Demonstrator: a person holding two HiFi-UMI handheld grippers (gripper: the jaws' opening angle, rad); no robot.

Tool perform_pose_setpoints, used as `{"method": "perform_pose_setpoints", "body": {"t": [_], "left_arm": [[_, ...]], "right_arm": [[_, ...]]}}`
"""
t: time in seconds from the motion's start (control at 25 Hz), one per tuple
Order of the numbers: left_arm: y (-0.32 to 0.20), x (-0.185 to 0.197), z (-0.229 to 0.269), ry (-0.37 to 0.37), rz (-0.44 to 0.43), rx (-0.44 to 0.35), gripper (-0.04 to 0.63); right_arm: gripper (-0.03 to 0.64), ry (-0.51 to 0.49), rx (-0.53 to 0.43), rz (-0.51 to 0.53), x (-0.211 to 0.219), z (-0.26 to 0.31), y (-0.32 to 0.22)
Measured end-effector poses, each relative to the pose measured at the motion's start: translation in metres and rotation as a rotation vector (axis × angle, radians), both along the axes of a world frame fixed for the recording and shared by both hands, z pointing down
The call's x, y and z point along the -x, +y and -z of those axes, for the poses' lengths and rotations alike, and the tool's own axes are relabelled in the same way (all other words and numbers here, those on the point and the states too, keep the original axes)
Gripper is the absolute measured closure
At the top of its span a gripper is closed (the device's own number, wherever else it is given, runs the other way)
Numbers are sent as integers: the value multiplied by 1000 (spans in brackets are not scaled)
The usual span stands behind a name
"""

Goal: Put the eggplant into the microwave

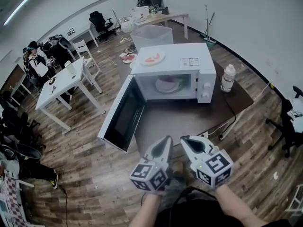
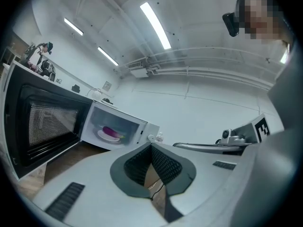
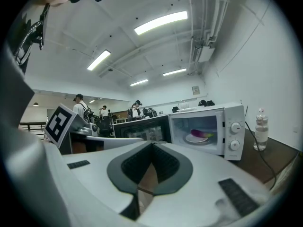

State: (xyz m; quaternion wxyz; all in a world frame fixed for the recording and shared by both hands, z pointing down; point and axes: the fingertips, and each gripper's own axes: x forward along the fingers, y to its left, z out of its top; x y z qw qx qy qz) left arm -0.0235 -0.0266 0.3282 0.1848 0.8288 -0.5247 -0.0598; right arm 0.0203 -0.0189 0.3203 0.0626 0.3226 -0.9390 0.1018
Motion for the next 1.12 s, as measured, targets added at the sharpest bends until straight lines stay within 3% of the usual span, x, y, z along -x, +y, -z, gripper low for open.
{"method": "perform_pose_setpoints", "body": {"t": [0.68,0.92,1.12], "left_arm": [[12,-9,3,10,-5,2,583],[8,-19,4,-65,-29,-7,583],[-1,-20,-2,-55,-31,6,583]], "right_arm": [[617,-27,-16,-12,-12,9,13],[617,-13,-22,-24,-17,4,9],[617,-13,-11,-21,-18,0,0]]}}
